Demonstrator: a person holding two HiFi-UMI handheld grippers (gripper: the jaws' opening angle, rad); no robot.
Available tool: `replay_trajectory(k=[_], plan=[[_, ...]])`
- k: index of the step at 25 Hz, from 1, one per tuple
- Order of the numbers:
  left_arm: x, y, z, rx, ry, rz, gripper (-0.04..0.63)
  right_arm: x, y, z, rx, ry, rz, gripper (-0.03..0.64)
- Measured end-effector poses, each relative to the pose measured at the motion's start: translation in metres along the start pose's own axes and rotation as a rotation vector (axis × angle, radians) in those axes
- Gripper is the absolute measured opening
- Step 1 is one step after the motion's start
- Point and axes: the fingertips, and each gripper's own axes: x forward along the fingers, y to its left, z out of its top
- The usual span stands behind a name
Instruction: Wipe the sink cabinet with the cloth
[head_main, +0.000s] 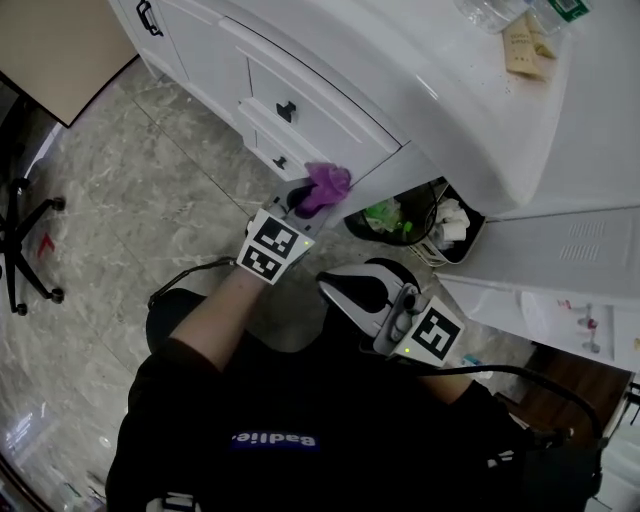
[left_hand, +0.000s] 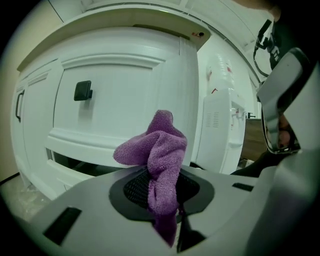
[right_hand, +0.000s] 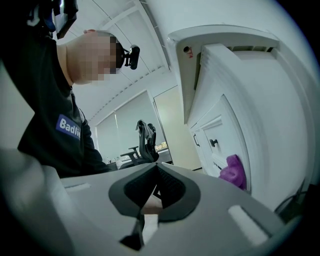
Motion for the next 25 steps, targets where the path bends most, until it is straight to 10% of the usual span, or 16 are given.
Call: replay_trajectory(k=[10, 25], plan=[[-0.104, -0.008, 0.117, -0.149, -0.139, 0.068, 0.084, 0.032, 0.06, 0.099, 0.121, 0.112, 0.057, -0.003], [-0.276, -0.097, 0.439, -0.207, -0.199, 0.096, 0.084, 0.04, 0.207, 0.427, 0.021, 0.033, 0.164, -0.005]])
